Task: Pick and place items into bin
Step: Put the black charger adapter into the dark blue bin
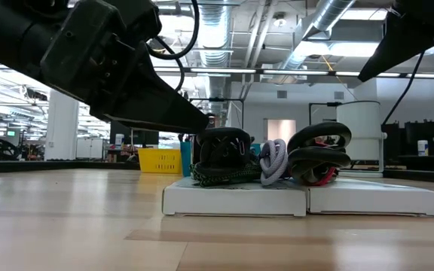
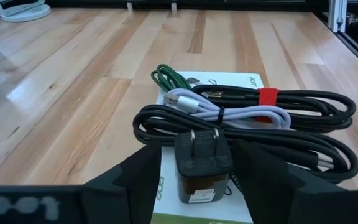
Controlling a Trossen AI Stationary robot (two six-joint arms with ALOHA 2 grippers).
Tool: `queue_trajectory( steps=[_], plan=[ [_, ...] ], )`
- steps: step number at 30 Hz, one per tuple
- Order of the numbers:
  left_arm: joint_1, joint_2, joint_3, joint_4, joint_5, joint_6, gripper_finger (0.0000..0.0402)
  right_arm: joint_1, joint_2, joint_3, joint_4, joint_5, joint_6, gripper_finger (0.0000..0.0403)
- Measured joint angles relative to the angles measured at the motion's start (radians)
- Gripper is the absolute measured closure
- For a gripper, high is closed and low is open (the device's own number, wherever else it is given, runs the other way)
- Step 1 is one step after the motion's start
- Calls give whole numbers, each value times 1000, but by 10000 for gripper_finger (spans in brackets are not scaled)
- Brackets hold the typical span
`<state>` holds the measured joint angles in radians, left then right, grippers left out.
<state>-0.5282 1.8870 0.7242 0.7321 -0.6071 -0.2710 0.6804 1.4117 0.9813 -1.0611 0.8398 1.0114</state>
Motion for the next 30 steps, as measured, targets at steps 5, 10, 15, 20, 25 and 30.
queue_trajectory(
  steps=[5,10,15,20,25,30],
  plan=[
    [2,0,0,0,0,0,183,0,0,0,0,0,0,159],
    [14,0,0,-12,29,-1,161,0,0,0,0,-1,0,159],
    [24,0,0,-18,58,-2,157,0,0,0,0,-1,0,159],
    [24,0,0,-19,61,-1,157,0,0,0,0,-1,0,159],
    [29,0,0,-36,70,-3,157,0,0,0,0,-1,0,159],
    [47,0,0,-42,116,-12,157,0,0,0,0,-1,0,159]
  ],
)
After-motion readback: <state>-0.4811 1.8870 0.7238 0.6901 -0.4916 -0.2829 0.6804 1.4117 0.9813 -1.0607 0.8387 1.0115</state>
